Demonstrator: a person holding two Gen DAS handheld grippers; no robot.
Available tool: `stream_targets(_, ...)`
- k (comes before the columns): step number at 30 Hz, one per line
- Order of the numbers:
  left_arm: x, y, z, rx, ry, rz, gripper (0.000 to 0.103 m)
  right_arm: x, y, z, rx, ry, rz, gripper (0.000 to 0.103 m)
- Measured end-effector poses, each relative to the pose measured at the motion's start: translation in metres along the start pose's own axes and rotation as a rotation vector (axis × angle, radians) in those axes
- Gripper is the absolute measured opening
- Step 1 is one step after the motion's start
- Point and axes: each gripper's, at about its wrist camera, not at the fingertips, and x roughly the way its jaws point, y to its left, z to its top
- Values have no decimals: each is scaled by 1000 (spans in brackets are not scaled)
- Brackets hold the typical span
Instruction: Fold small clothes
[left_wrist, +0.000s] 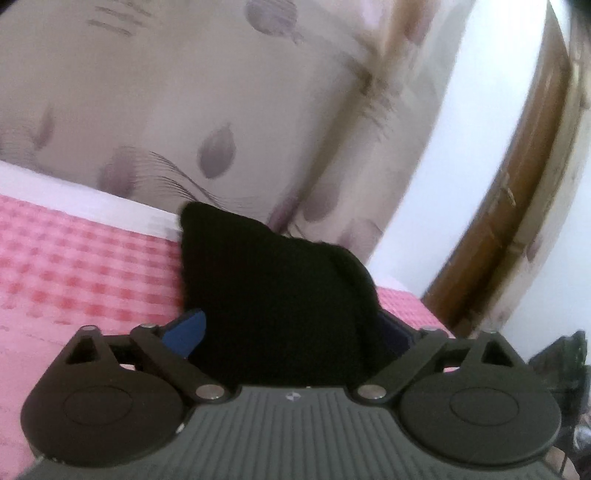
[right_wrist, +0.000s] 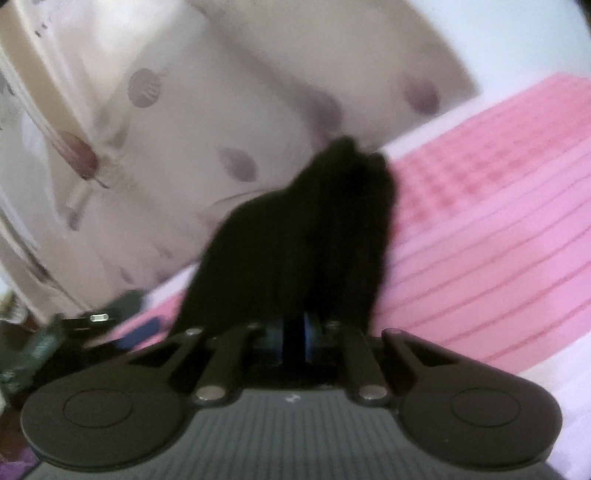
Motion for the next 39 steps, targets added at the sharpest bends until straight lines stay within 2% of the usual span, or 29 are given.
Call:
stream_targets(2, 12, -9, -4, 82, 3, 28, 96, 6, -3, 0, -23, 31, -75, 9)
stream_targets(4, 27, -12, -12, 149, 59, 94, 93, 3, -16, 5, 20, 53, -58, 11)
stream_targets(6, 30, -6, -23, 174, 81, 111, 93, -3, -27, 10, 51, 71, -29, 19)
stream_targets(9, 30, 5, -24, 128, 127, 147, 93, -18, -30, 25, 53, 33, 33, 23)
stream_targets(11, 34, 23, -21, 25, 160, 137, 95, -23, -22, 45, -12, -20, 2, 29)
stream_targets(12, 33, 27, -19, 1, 144, 131, 96, -19, -16, 59, -65, -31, -28, 30)
stream_targets(14, 31, 31, -19, -17, 133, 126, 95, -3, -7, 81, -138, -48, -79, 31)
stream_targets(17, 27, 27, -22, 4, 116, 143, 95, 42, 5, 110, -213, -49, -137, 31)
stream_targets(20, 24, 28, -23, -5, 109, 152, 96, 86, 9, 124, -260, -35, -189, 30)
stream_targets(21, 24, 28, -23, -10, 105, 156, 97, 102, 8, 127, -269, -13, -221, 27)
stream_targets(22, 24, 27, -23, -15, 101, 160, 97, 114, 3, 129, -275, -1, -251, 14)
stream_targets(23, 24, 26, -21, -19, 99, 163, 97, 122, -1, 129, -292, 1, -287, 10)
stream_targets(25, 24, 27, -21, -26, 95, 163, 97, 125, -17, 128, -280, -31, -345, 10)
stream_targets(27, 24, 28, -21, -30, 94, 159, 98, 122, -35, 121, -232, -30, -315, 10)
stream_targets(30, 24, 28, -20, -29, 94, 158, 98, 118, -40, 116, -225, -47, -285, 10)
stream_targets(32, 24, 29, -20, -28, 93, 155, 100, 109, -44, 119, -169, -65, -266, 15)
stream_targets(34, 25, 28, -21, -31, 96, 158, 100, 97, -36, 121, -153, -116, -256, 18)
stream_targets(36, 24, 27, -21, -30, 96, 159, 101, 82, -11, 115, -230, -153, -251, 18)
stream_targets(39, 25, 26, -21, -23, 101, 161, 102, 75, 25, 96, -374, -135, -246, 17)
